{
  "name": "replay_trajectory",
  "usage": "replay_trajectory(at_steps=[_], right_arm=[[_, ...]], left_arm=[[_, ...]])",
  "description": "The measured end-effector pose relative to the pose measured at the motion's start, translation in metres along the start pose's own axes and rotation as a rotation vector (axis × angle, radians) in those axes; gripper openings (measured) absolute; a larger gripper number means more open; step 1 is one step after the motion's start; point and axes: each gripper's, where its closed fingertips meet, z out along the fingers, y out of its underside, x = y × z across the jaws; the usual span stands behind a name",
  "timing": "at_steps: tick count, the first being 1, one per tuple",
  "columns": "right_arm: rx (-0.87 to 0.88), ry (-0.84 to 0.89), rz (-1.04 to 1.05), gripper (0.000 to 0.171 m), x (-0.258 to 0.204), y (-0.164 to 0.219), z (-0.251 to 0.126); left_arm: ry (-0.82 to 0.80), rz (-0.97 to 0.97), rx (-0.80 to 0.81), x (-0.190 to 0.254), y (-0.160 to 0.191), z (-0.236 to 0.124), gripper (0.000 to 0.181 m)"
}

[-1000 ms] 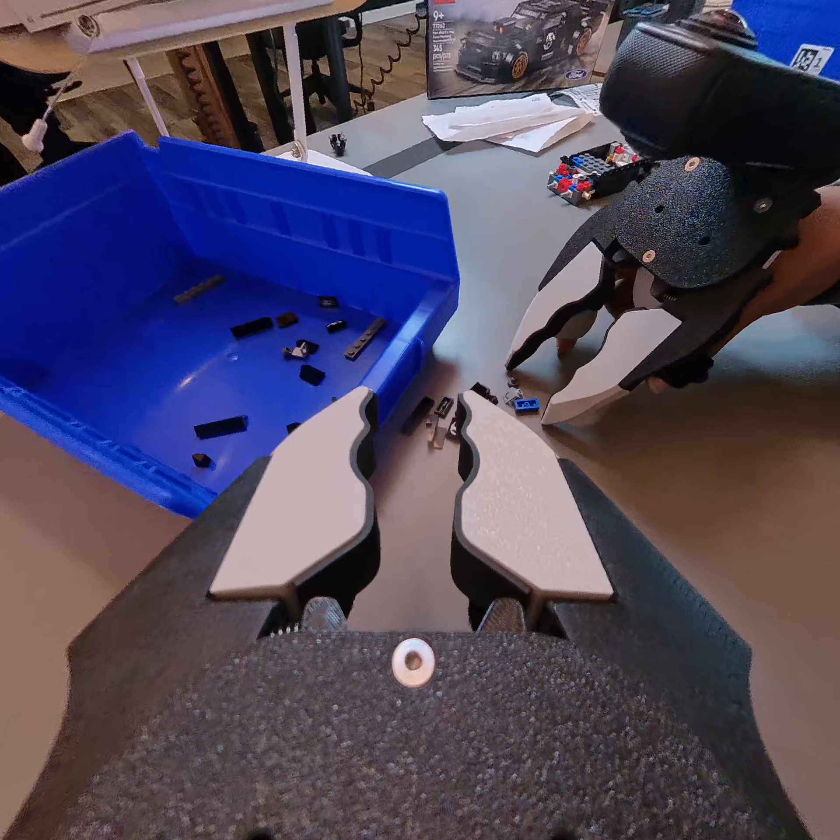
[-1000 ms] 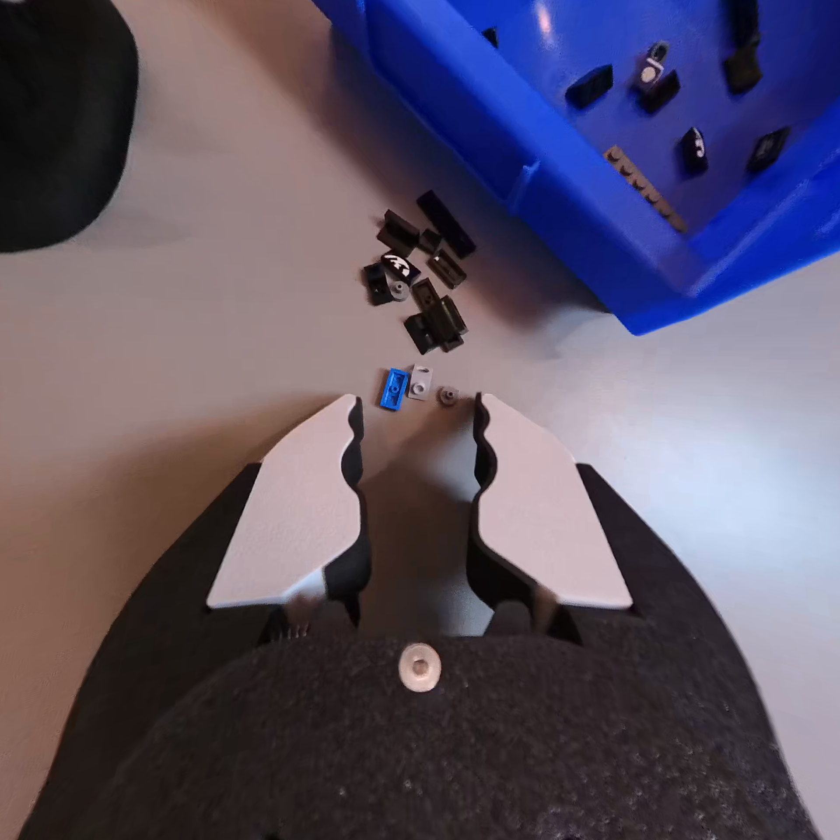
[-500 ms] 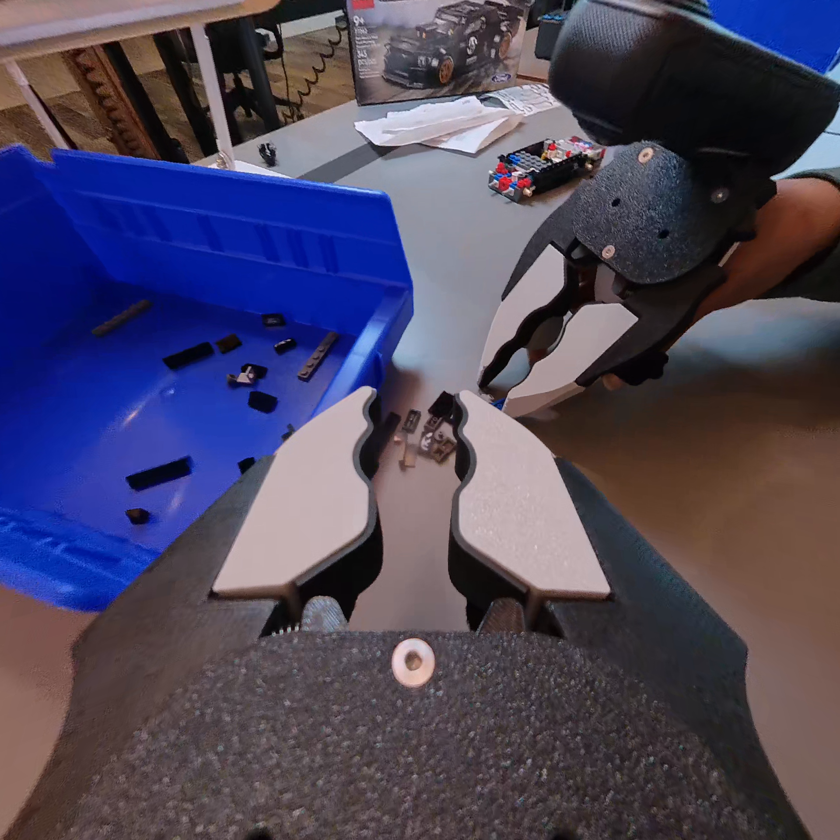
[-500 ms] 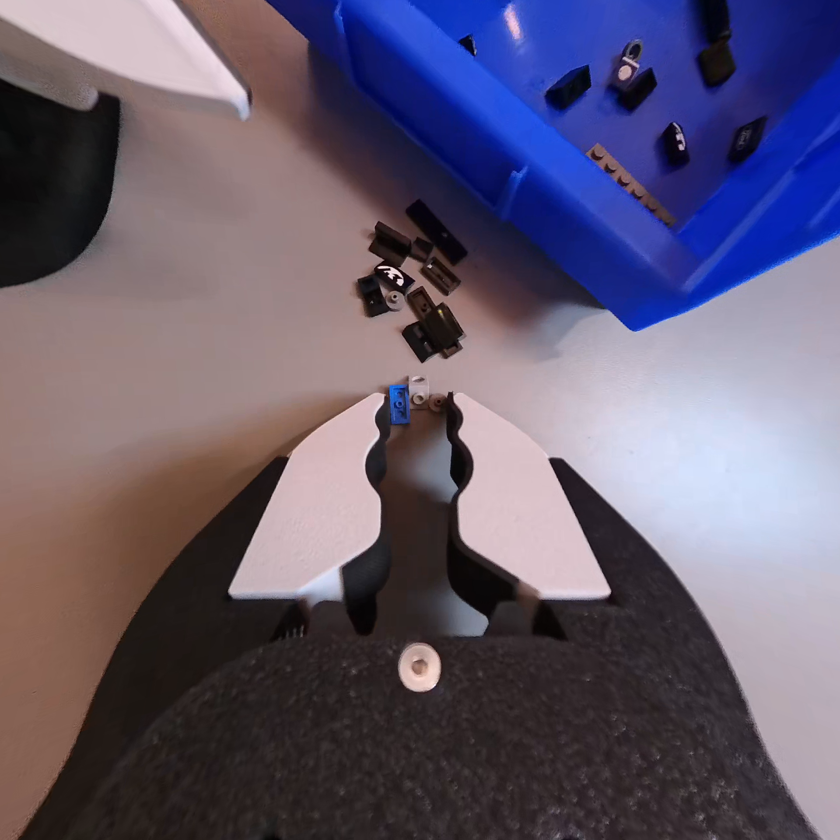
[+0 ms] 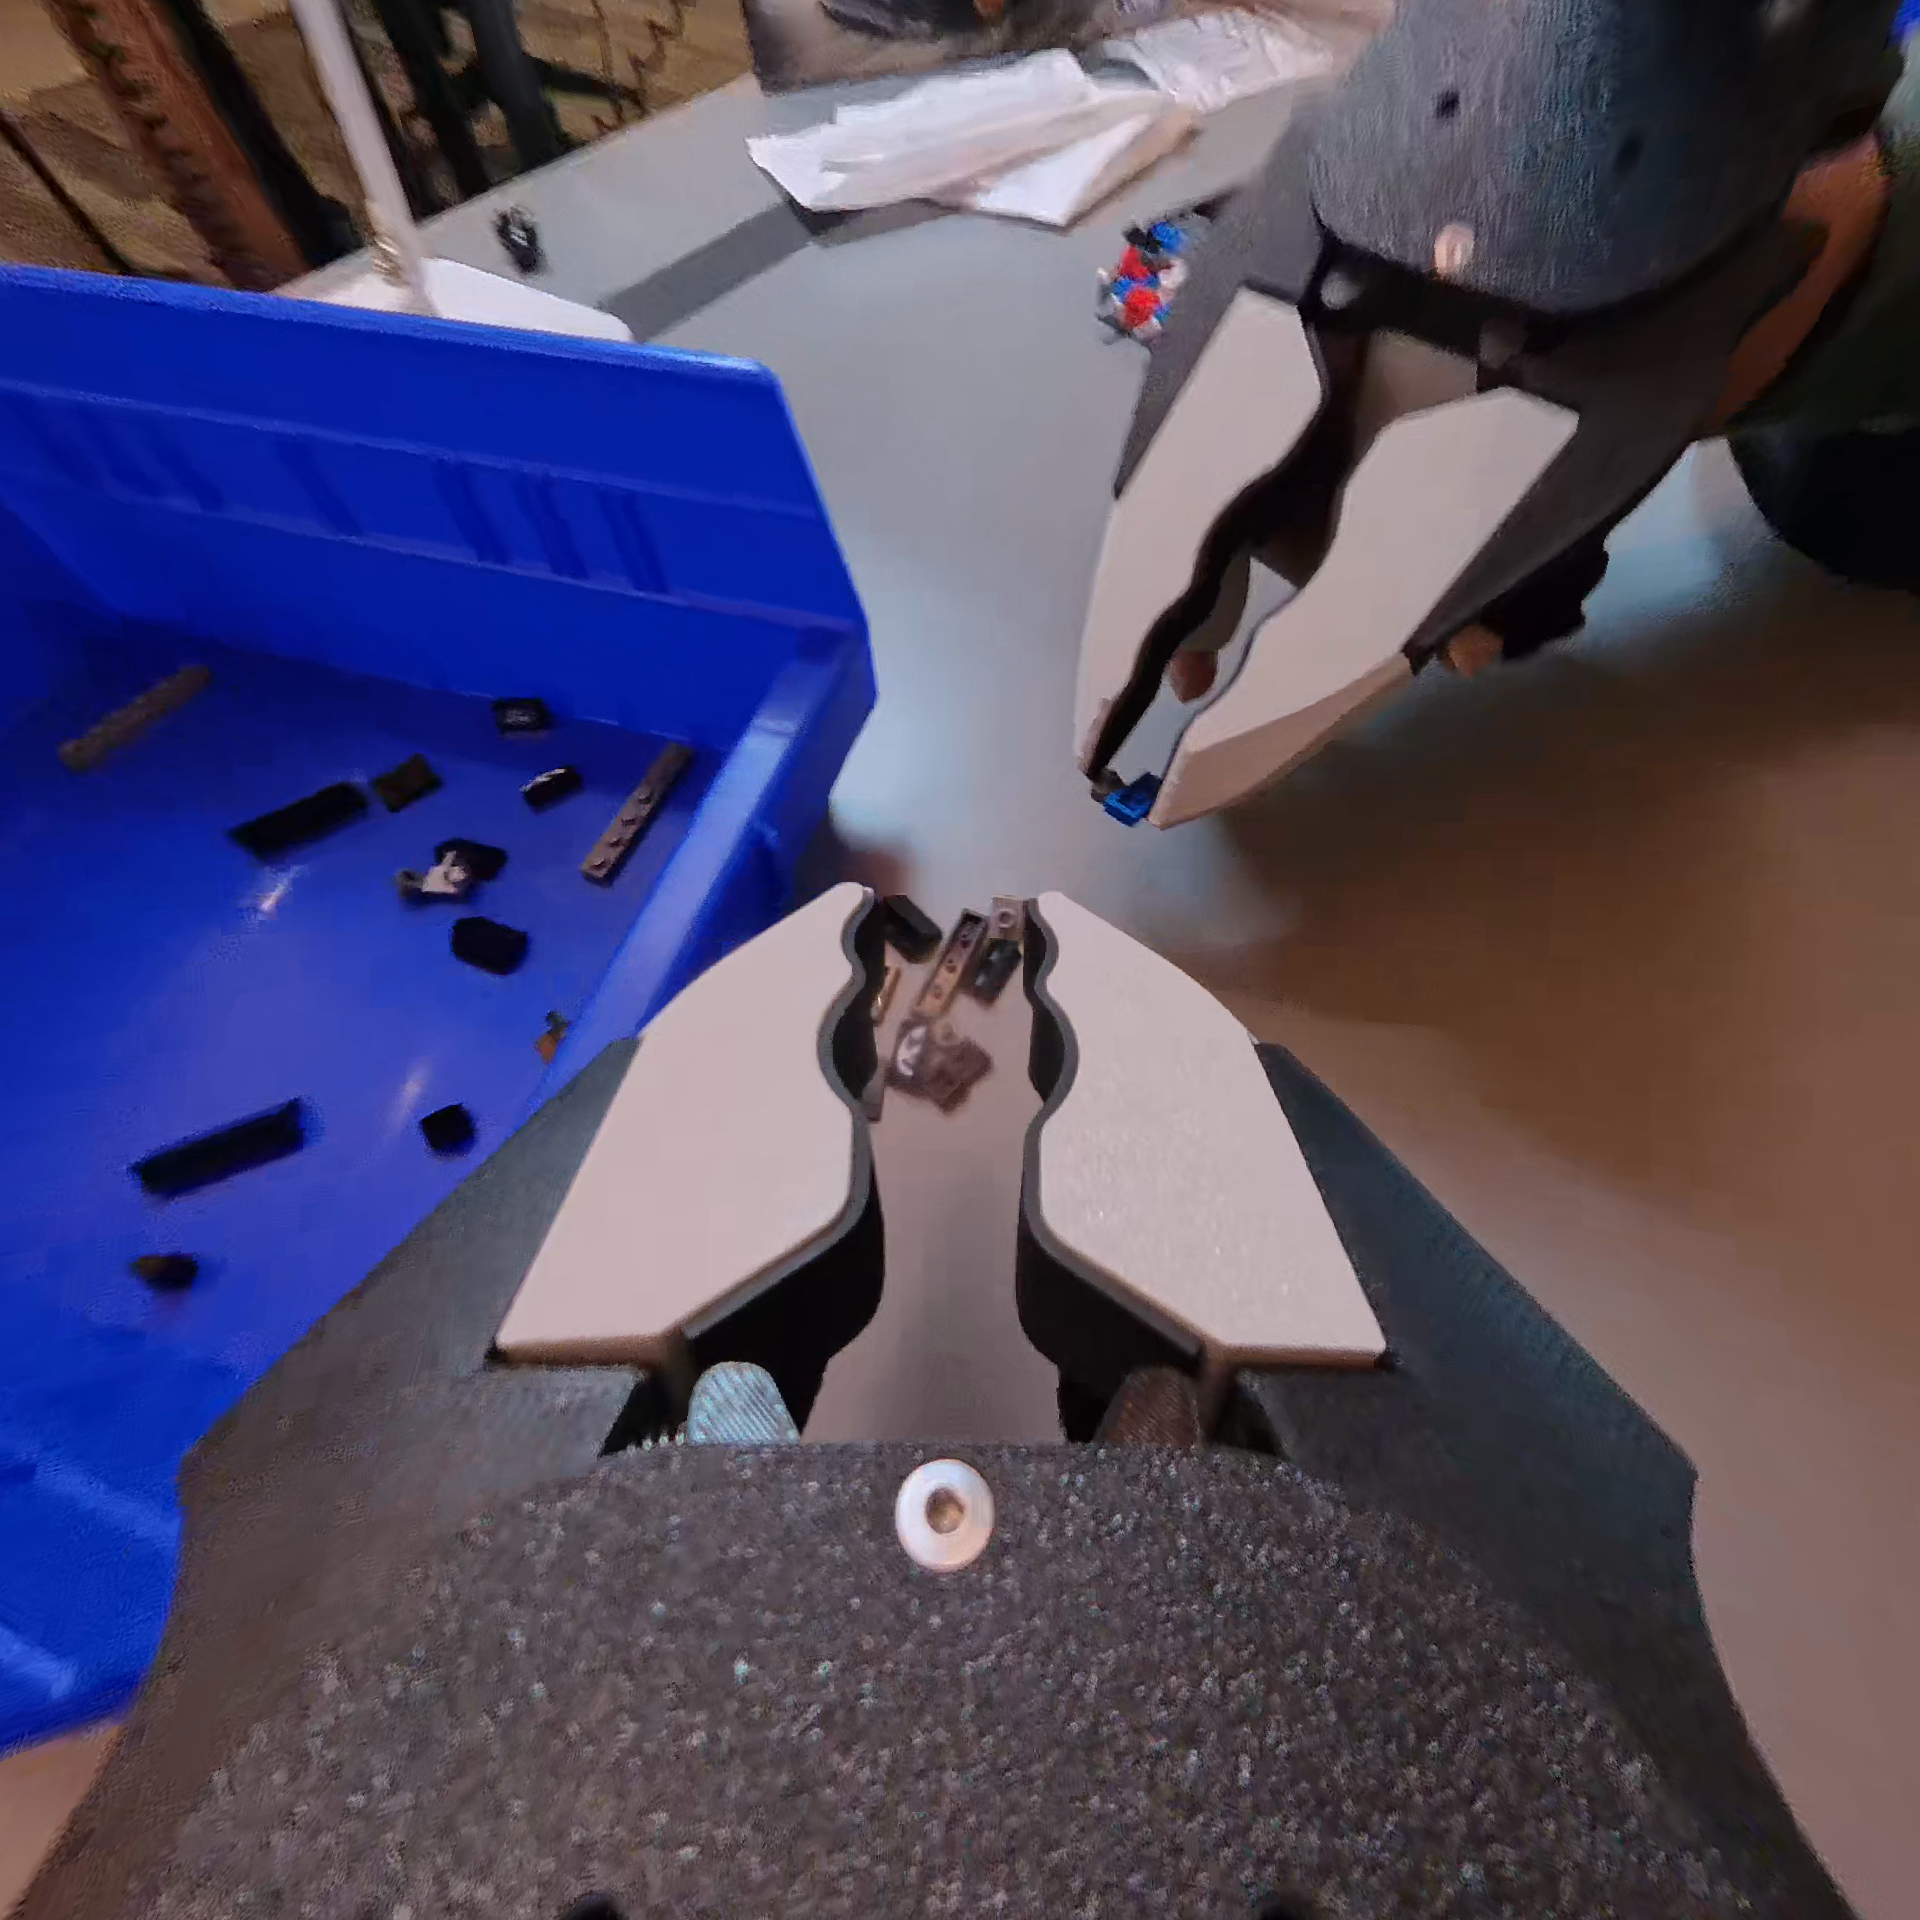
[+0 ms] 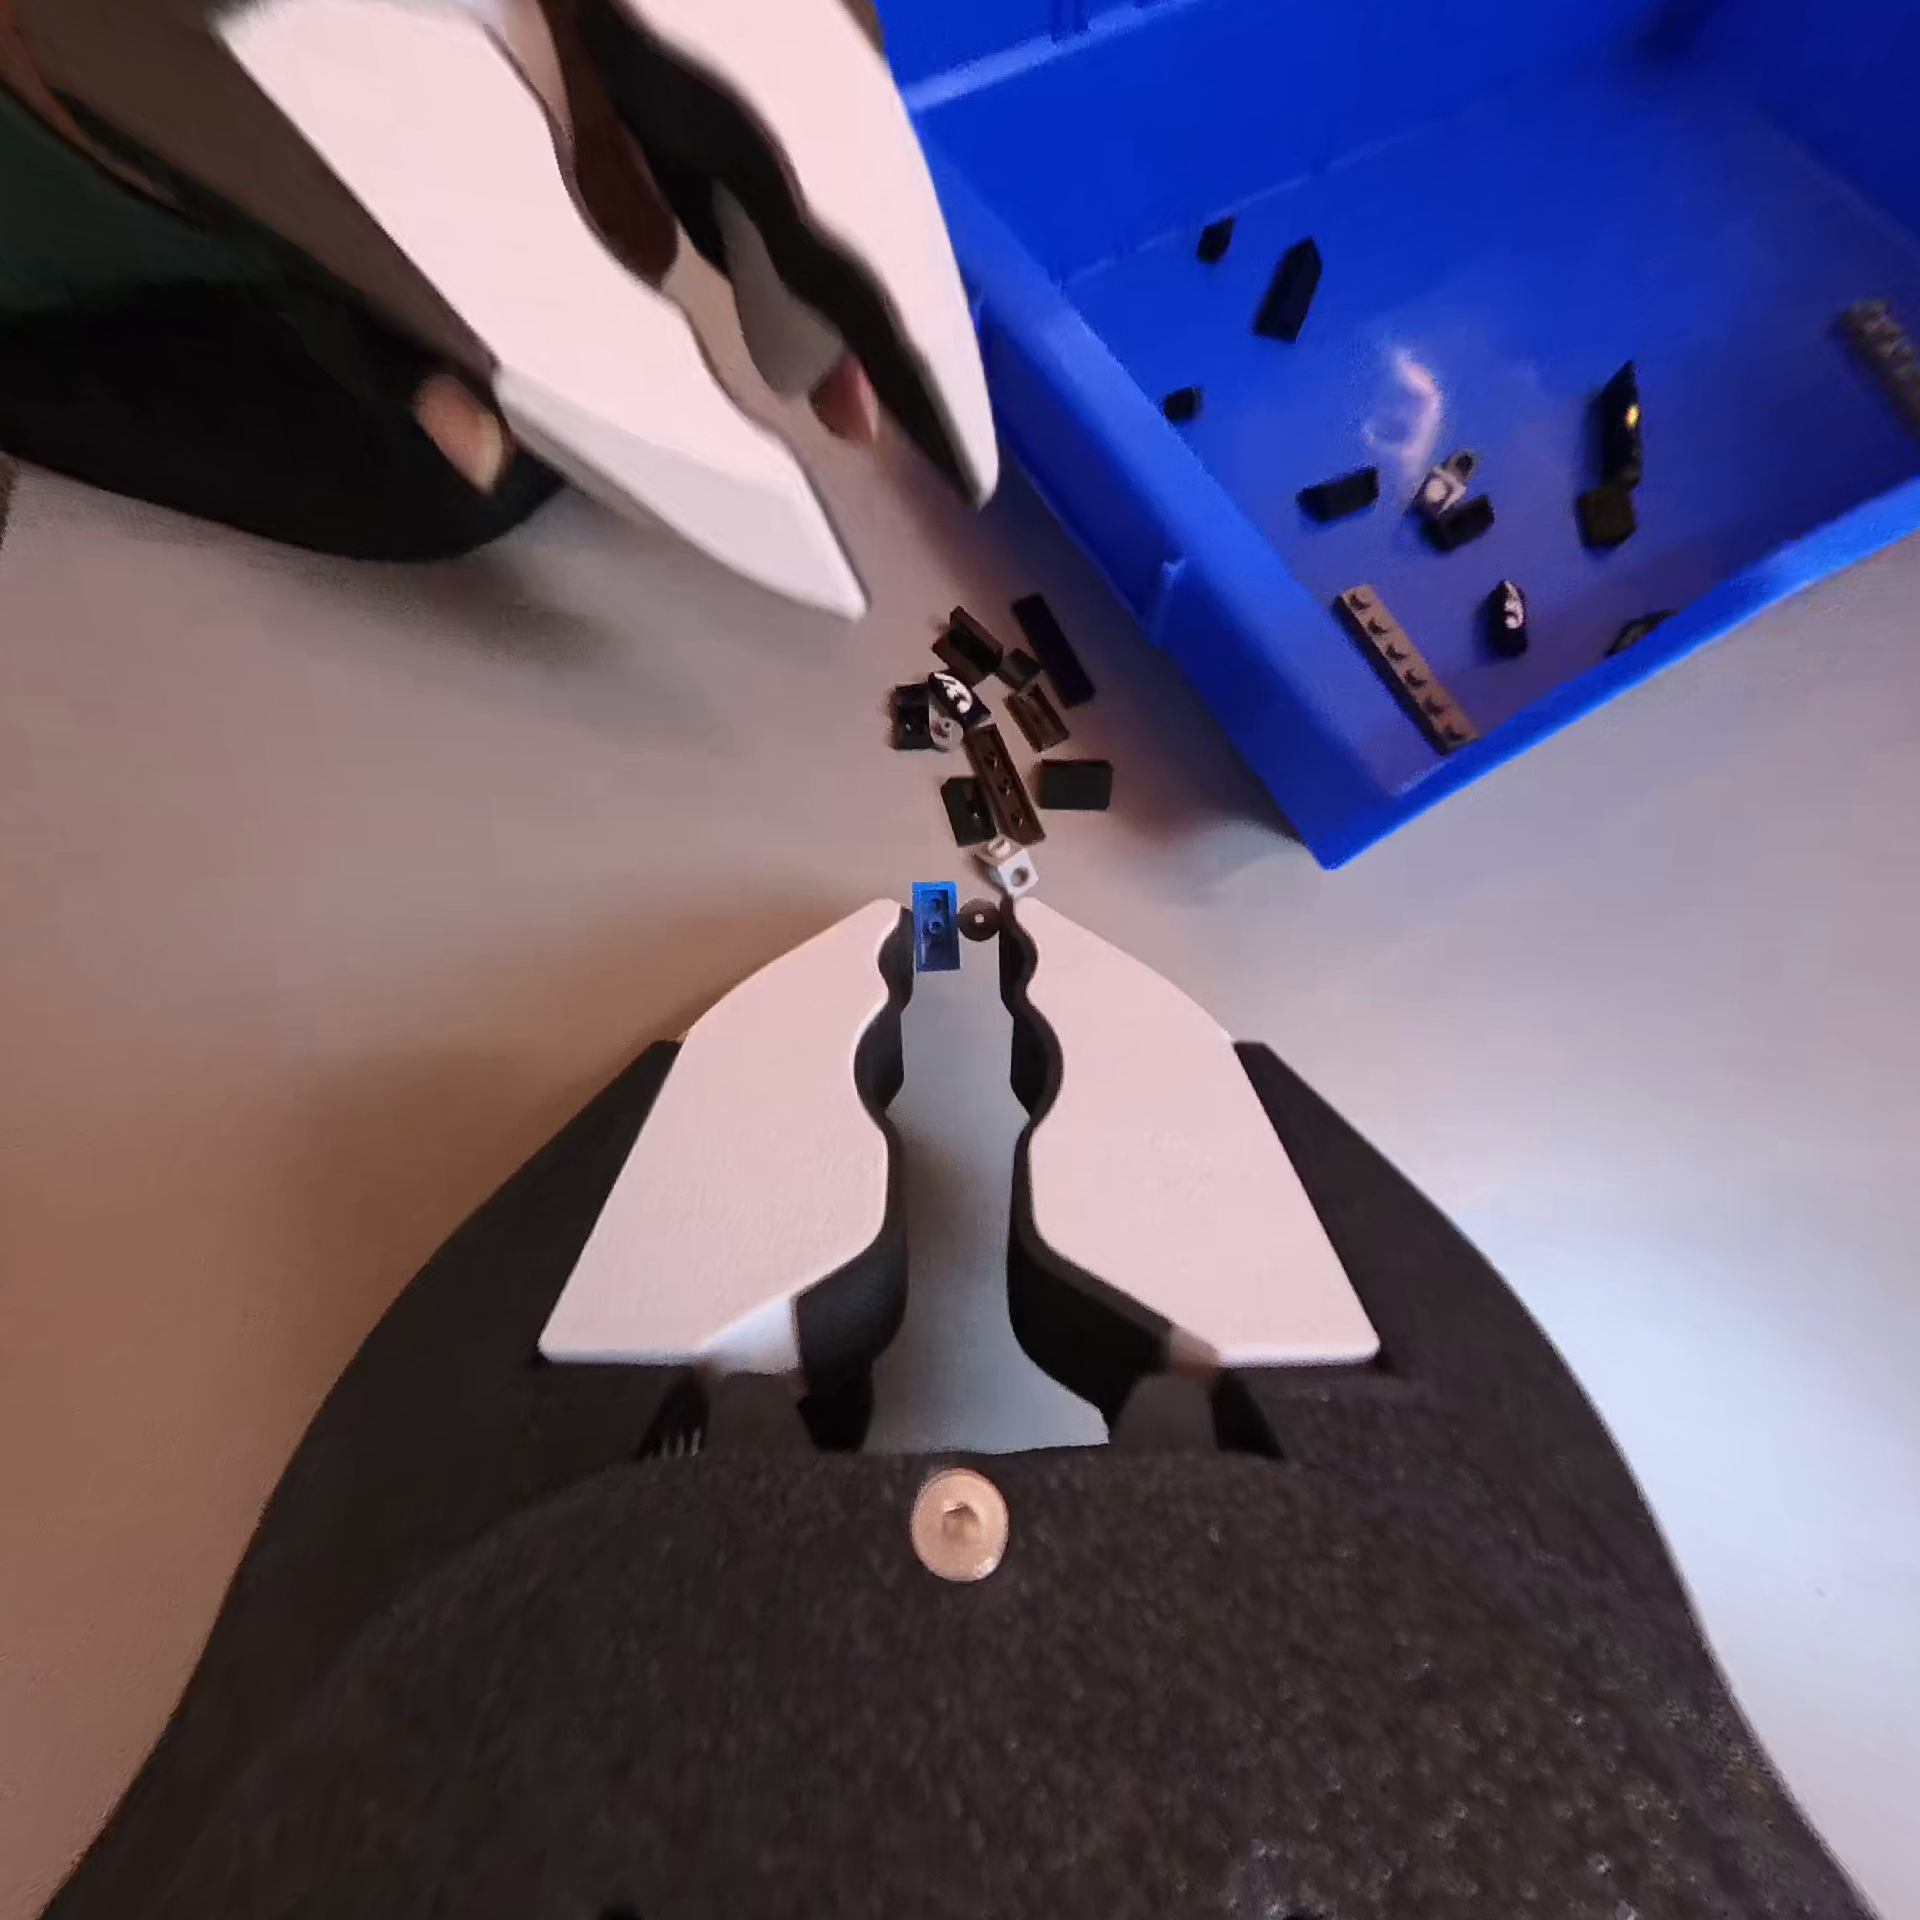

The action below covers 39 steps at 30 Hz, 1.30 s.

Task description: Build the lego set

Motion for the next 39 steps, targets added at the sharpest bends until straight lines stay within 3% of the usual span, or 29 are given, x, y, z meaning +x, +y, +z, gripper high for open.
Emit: replay_trajectory(at_steps=[4,9,15,20,26,32,36,39], right_arm=[[0.073,0.050,0.021,0.015,0.004,-0.016,-0.015],[0.163,0.225,-0.014,0.015,0.025,-0.071,-0.042],[0.109,0.364,0.015,0.018,0.069,-0.113,-0.017],[0.035,0.403,-0.040,0.028,0.093,-0.107,0.004],[0.054,0.390,-0.063,0.041,0.104,-0.095,-0.001],[-0.025,0.291,-0.145,0.043,0.094,-0.071,0.004],[-0.103,0.337,-0.279,0.042,0.096,-0.059,-0.005],[-0.039,0.345,-0.219,0.046,0.098,-0.063,-0.013]], left_arm=[[0.036,0.128,-0.155,0.008,0.017,0.020,0.026],[0.092,0.103,-0.267,0.009,0.028,0.041,0.028],[0.120,0.126,-0.356,0.015,0.033,0.055,0.025],[0.130,0.143,-0.337,0.020,0.033,0.058,0.011],[0.103,0.270,-0.247,0.019,0.027,0.056,0.009],[0.031,0.155,-0.089,-0.008,-0.017,0.022,0.008],[-0.087,0.008,-0.002,-0.050,-0.038,0.000,0.008],[-0.162,-0.049,-0.001,-0.073,-0.039,-0.002,0.009]])
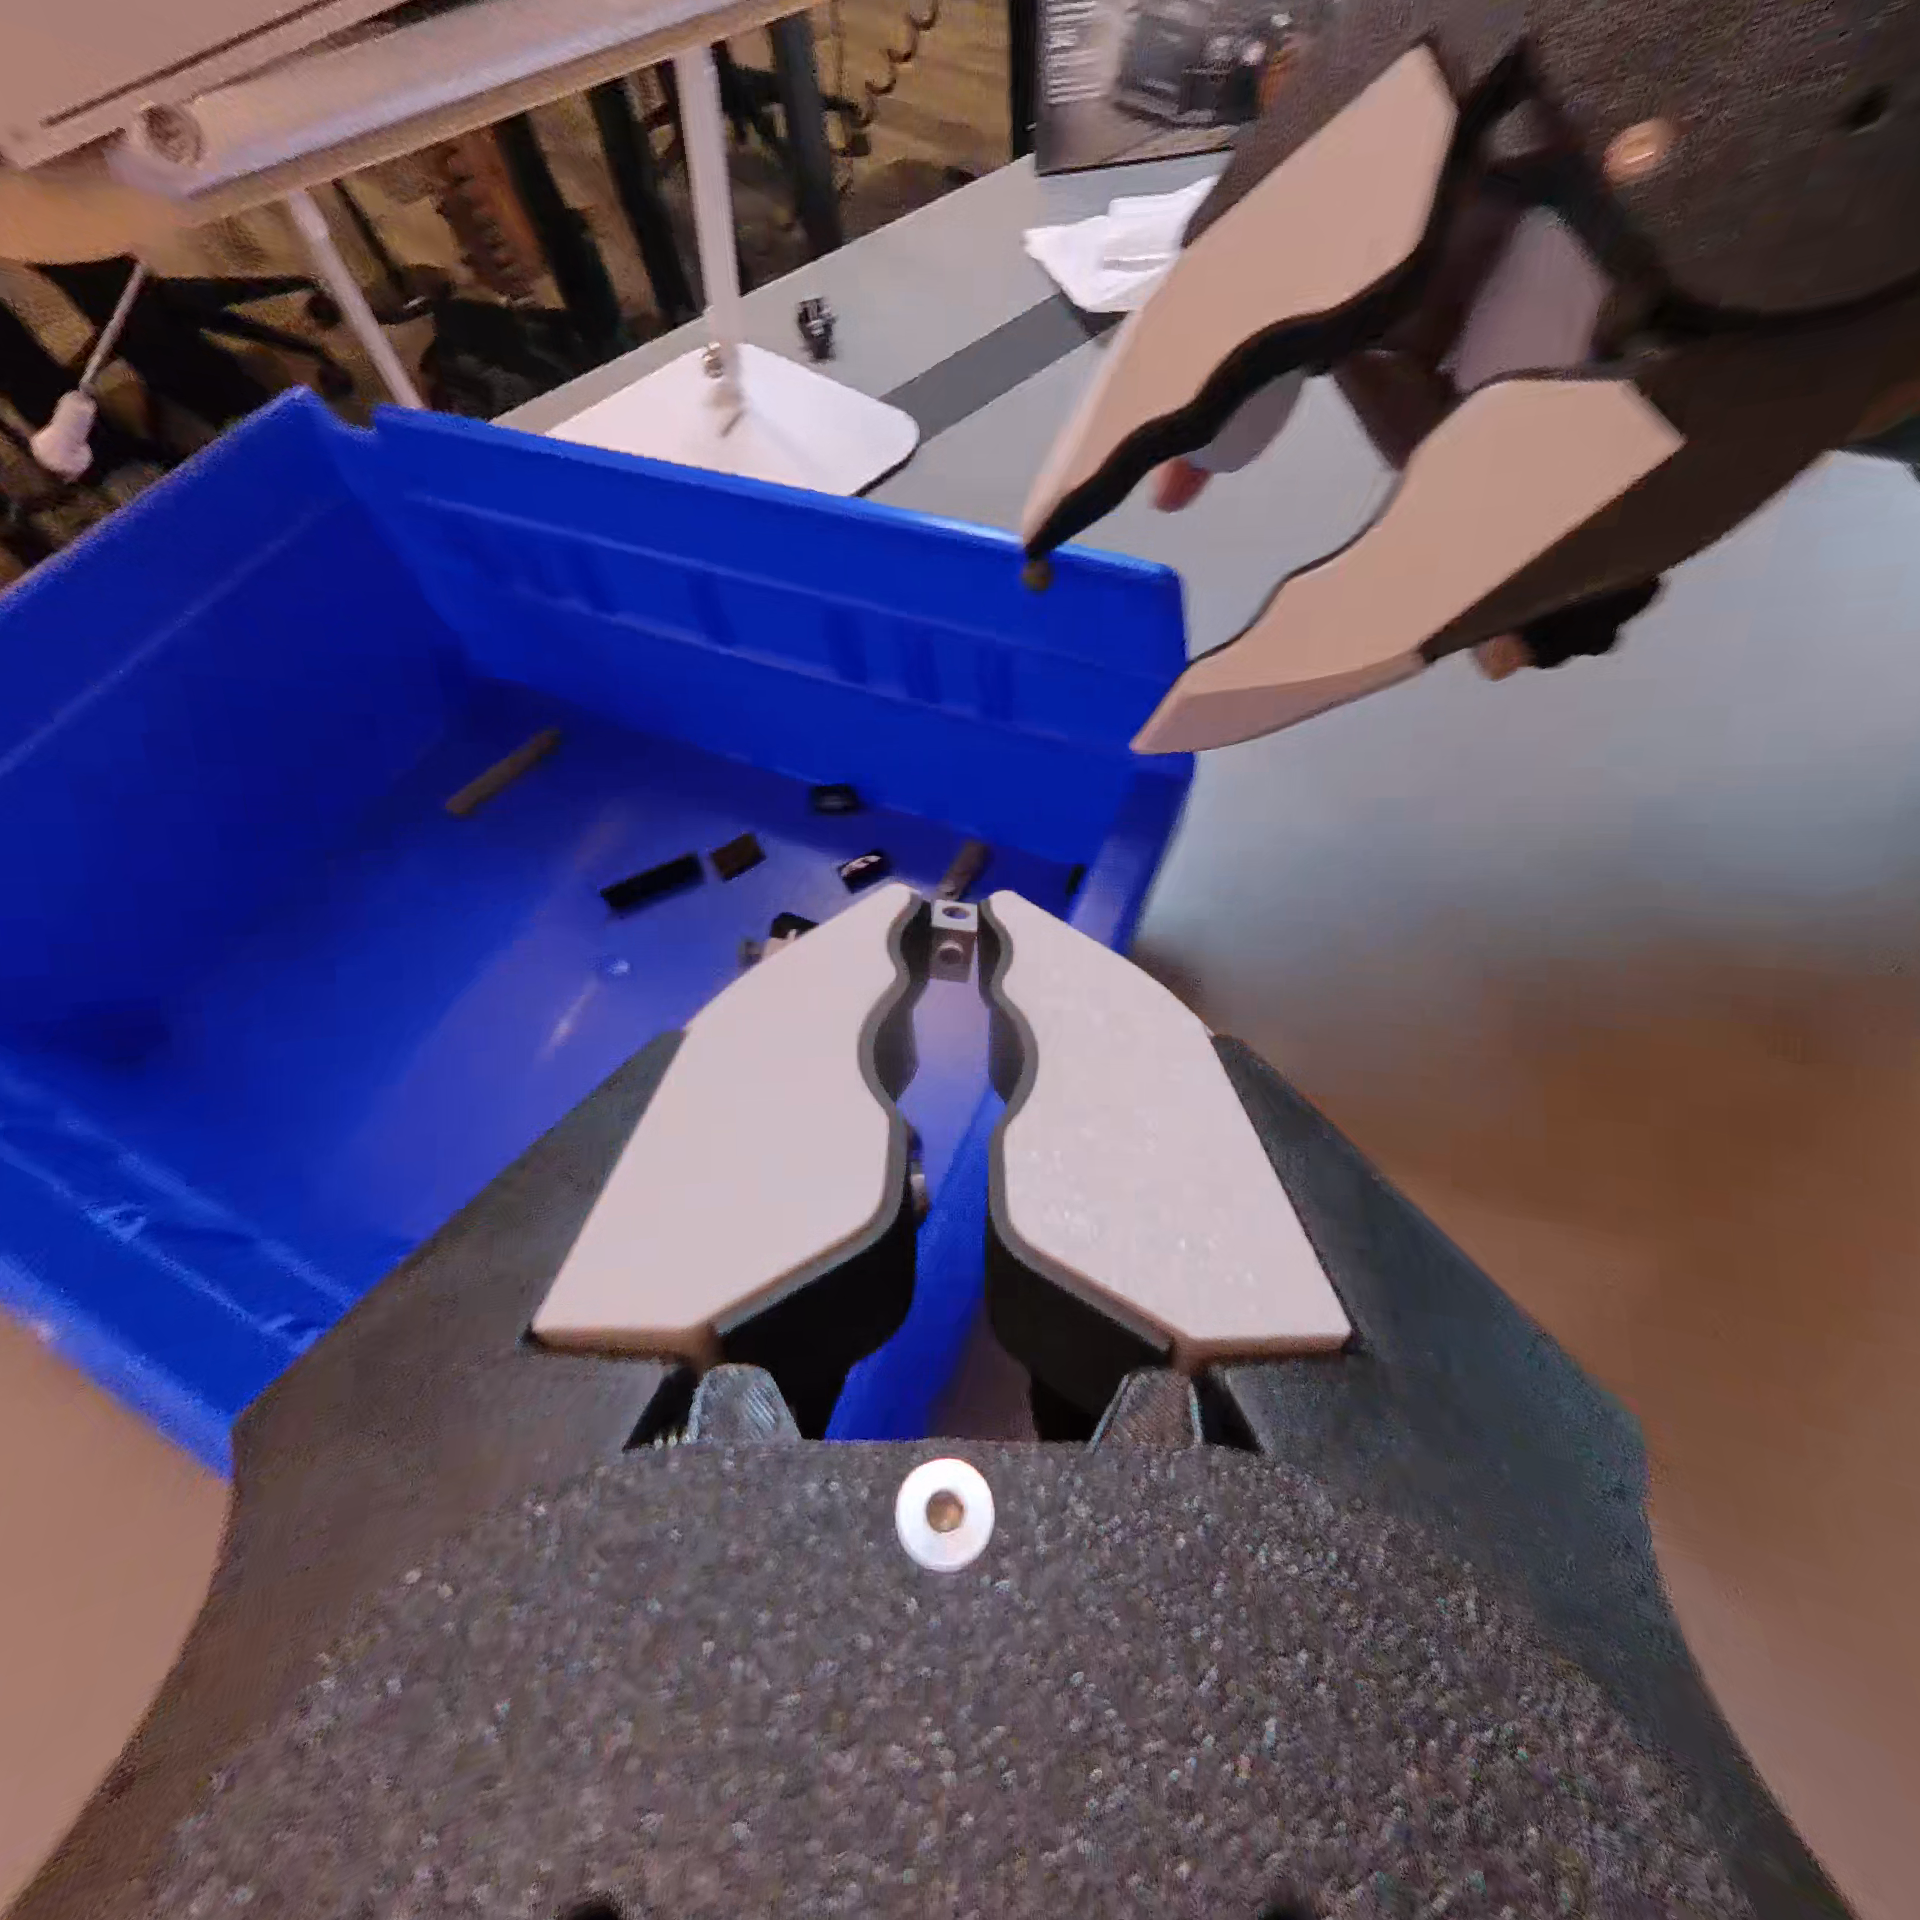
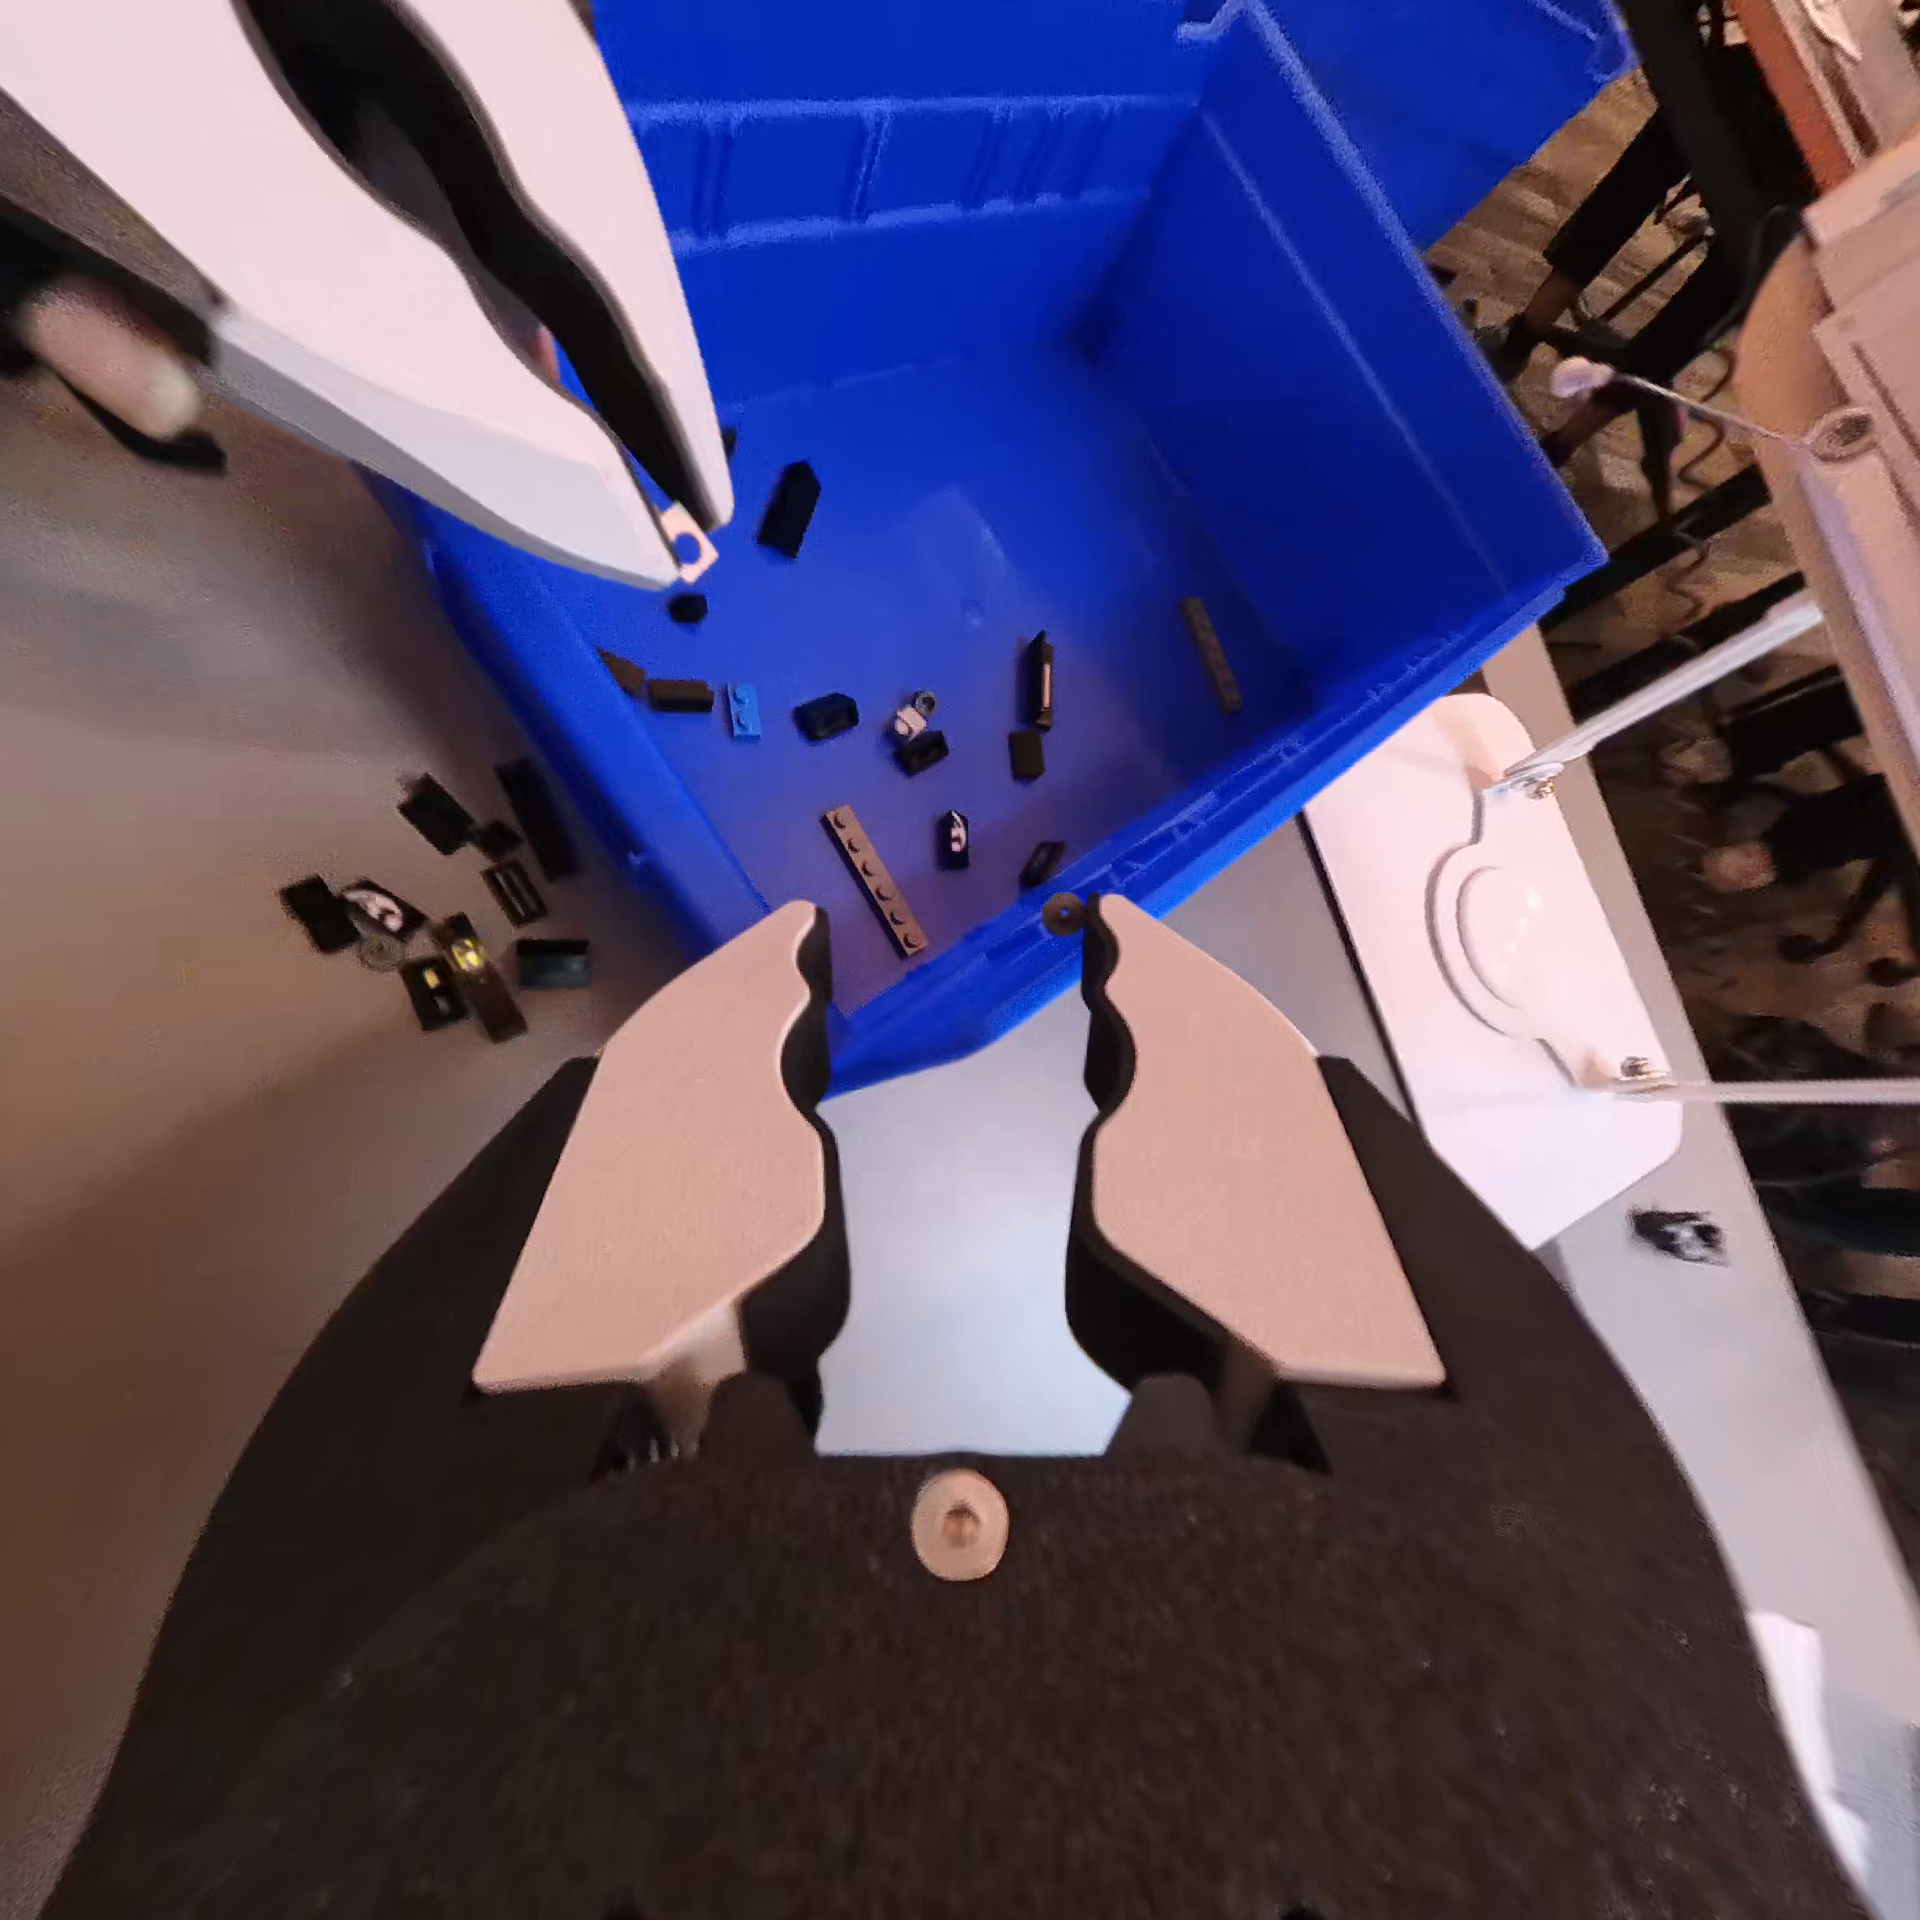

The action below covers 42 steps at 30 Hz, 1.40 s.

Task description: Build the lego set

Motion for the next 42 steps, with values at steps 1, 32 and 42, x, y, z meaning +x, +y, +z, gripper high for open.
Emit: replay_trajectory(at_steps=[1,32,42], right_arm=[[0.020,-0.004,0.042,0.048,0.001,0.000,-0.002],[0.137,0.124,0.230,0.023,0.003,0.020,-0.030],[-0.047,-0.335,0.167,0.049,-0.108,0.052,0.009]], left_arm=[[-0.022,-0.007,-0.015,-0.005,0.002,0.003,0.009],[0.011,0.290,-0.085,0.029,0.029,-0.005,0.014],[0.115,0.050,-0.362,0.052,0.093,0.003,0.035]])
